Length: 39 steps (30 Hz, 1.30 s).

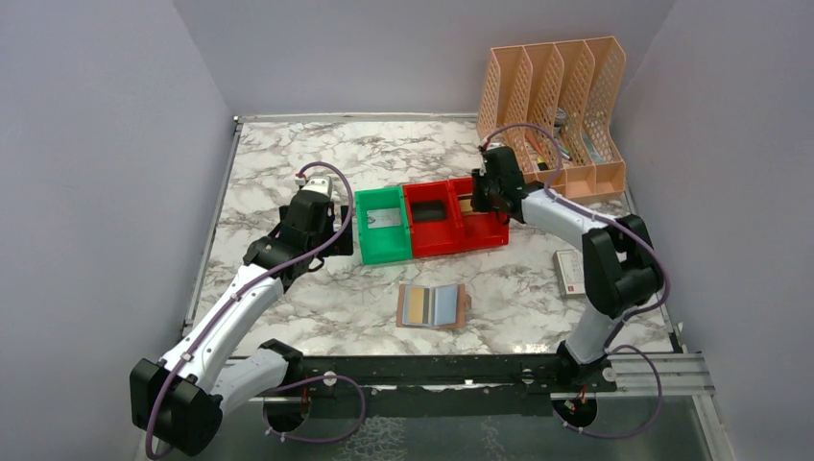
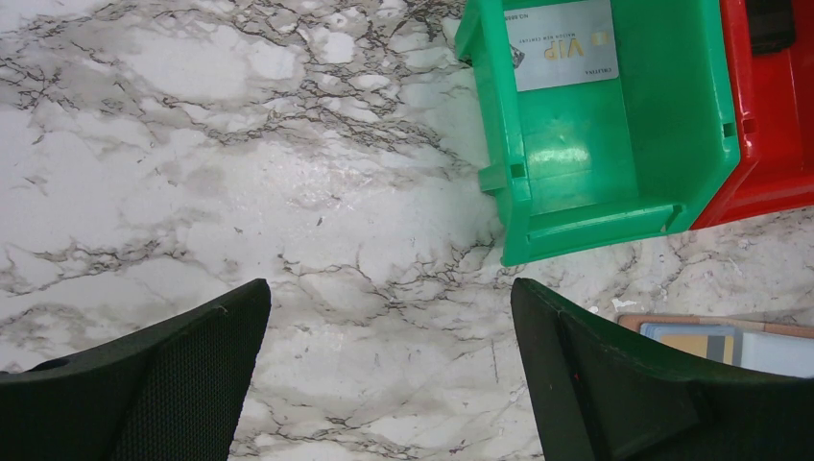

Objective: Take the credit cards out of the card holder

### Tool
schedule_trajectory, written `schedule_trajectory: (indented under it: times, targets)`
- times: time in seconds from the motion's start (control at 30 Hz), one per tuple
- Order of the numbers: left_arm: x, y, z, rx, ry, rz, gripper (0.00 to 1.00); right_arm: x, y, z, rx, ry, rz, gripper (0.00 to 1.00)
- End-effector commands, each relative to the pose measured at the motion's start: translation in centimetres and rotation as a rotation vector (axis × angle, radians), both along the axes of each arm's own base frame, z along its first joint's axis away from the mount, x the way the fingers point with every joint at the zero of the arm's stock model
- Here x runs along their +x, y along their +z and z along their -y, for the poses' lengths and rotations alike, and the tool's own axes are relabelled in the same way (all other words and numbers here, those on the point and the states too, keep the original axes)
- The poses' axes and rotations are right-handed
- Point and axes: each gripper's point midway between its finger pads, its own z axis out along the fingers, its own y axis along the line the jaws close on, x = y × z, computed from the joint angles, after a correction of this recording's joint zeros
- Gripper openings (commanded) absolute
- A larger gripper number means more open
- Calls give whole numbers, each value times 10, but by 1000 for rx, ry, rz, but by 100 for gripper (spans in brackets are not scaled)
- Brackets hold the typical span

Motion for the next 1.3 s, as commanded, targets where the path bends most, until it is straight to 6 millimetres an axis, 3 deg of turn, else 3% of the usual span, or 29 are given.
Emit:
schedule_trajectory:
  times: [0.0,0.2,0.27,0.37,0.43,0.5,0.6,0.77,1.0,1.27]
  targets:
    - [3,3,2,-17,-3,16,99,-6,48,-1,47,7,99,26]
    - [3,5,2,-21,0,23,99,-25,99,5,152,-32,224,41]
    - [3,6,2,-22,-2,24,99,-34,108,8,205,-68,242,55]
    - [3,7,2,-22,-1,31,99,-53,114,4,314,-66,259,77]
    - [3,8,1,-24,2,35,99,-68,107,-1,388,-70,231,91]
    - [3,9,2,-26,1,39,99,-81,105,-10,452,-32,197,97]
    - [4,9,1,-26,4,40,99,-107,110,-35,591,107,155,94]
    - [4,10,2,-30,7,44,99,-144,110,-72,800,260,62,78]
    - [4,8,0,-23,14,41,99,-173,88,-123,598,286,33,66]
    - [4,9,-1,-25,20,46,99,-205,54,-143,452,257,-22,54]
